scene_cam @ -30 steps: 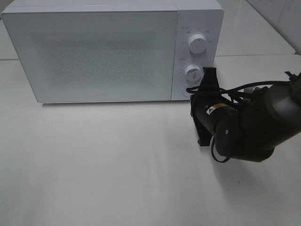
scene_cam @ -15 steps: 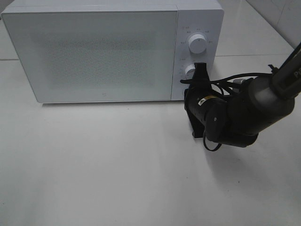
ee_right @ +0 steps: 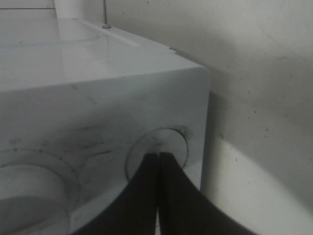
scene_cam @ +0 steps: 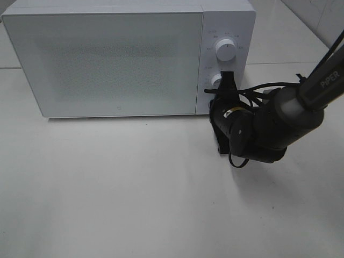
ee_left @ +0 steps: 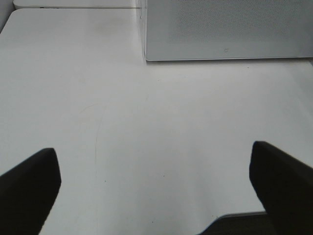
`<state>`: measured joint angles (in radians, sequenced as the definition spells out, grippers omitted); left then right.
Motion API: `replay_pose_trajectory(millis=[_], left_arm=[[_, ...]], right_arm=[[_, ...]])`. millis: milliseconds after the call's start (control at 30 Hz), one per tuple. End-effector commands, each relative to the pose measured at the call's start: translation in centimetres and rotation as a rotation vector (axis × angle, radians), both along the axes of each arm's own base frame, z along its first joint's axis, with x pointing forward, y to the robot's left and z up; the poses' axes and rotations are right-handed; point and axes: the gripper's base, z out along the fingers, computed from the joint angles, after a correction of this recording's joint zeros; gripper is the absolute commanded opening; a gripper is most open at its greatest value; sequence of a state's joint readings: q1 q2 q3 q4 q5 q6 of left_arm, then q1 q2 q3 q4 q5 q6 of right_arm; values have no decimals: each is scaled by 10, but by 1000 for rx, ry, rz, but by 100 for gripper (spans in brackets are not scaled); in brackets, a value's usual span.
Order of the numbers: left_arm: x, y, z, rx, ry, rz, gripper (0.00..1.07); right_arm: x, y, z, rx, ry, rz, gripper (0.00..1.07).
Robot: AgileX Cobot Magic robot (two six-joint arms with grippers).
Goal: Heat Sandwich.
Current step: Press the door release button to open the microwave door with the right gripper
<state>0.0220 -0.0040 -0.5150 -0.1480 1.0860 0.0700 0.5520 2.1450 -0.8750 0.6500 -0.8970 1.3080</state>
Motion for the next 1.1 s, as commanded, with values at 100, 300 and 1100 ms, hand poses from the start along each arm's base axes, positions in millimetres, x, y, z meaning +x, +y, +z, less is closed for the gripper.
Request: replay_pose_trajectory(millis=[100,300,1100], left_arm=[[0,0,1,-8,-16,4,98],[0,0,1,-8,-16,4,98],[0,0,1,-8,-16,4,98]], right_arm=[[10,-1,6,-30,-56,-4,0],[19,-7,12,-34,-94,-34,0],[57,-9,53,-65,-337,-90,0]])
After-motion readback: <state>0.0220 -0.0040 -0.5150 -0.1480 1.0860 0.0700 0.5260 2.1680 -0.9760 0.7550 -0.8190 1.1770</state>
